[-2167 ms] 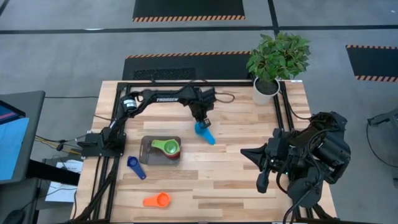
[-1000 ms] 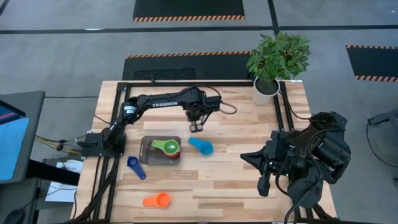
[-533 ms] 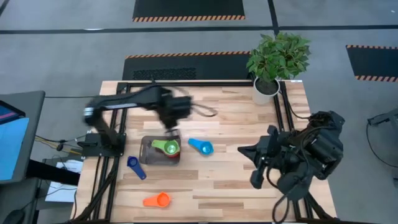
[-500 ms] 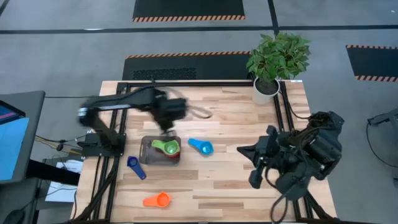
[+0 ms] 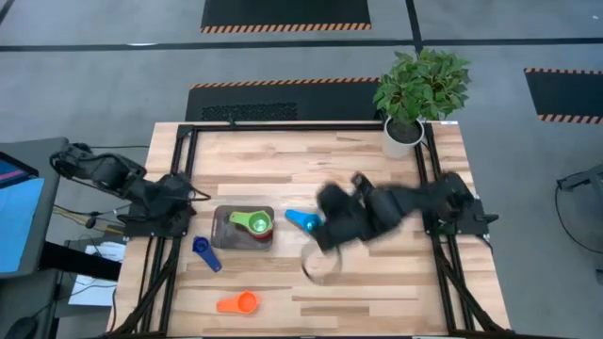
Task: Nest measuring cups in basket
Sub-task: Stack the light blue measuring cup on top of the green measuring cup in the black bin
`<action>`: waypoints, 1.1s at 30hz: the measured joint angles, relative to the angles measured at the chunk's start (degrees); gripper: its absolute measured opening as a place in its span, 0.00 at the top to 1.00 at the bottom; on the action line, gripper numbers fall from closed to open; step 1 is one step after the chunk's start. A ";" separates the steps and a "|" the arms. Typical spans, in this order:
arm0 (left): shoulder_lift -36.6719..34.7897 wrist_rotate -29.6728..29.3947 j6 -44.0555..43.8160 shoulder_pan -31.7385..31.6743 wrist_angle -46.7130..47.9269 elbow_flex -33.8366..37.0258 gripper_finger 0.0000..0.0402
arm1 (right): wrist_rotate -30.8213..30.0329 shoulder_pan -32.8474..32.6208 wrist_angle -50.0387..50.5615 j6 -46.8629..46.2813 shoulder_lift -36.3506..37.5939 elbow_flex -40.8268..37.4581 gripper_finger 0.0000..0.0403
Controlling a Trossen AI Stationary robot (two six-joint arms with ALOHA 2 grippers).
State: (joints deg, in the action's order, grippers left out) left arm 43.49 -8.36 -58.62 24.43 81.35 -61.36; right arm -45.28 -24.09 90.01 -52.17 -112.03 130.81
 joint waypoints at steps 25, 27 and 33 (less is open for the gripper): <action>-9.80 -11.18 17.63 1.00 -11.38 8.56 1.00 | 44.59 16.86 -19.62 14.29 -18.89 -11.71 0.35; -9.80 -11.65 17.60 1.00 -11.38 8.56 1.00 | 43.86 16.35 -19.64 14.54 -20.99 -11.73 0.35; -9.77 -11.85 17.44 1.00 -11.60 8.56 1.00 | 43.56 16.14 -19.59 11.82 -26.13 -11.75 0.34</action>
State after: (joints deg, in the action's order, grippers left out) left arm 33.72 -20.21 -41.18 25.43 69.75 -52.80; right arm -1.72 -7.94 70.42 -40.35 -138.16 119.07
